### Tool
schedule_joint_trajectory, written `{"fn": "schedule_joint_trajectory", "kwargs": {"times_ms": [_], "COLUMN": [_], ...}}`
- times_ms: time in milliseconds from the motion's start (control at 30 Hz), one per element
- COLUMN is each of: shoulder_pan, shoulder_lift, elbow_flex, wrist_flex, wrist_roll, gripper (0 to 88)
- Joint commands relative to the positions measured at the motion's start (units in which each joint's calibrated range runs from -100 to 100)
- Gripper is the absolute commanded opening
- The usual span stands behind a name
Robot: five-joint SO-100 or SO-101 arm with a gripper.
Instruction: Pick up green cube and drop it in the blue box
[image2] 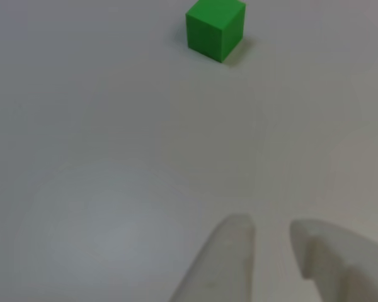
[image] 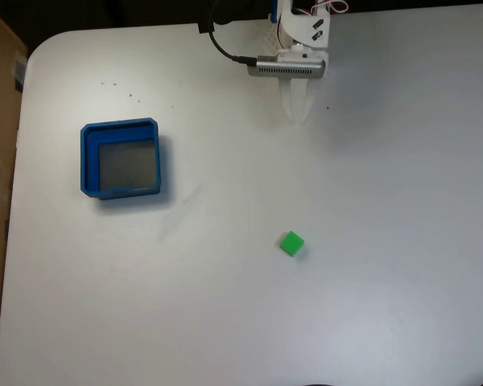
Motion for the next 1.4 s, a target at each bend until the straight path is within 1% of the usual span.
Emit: {"fn": "schedule_joint_trajectory", "kwargs": {"times_ms": [0, 400, 1167, 1367], "shoulder_pan": [-0.7, -0.7, -0.8, -2.2], "shoulder_lift": [5.5, 27.6, 60.2, 64.8], "elbow_flex": [-10.1, -36.5, -64.8, -70.0], "wrist_flex": [-1.4, -1.3, -1.2, -0.8], "wrist_roll": [0.1, -0.1, -0.2, -0.2], "gripper": [1.8, 1.8, 1.8, 1.8]}}
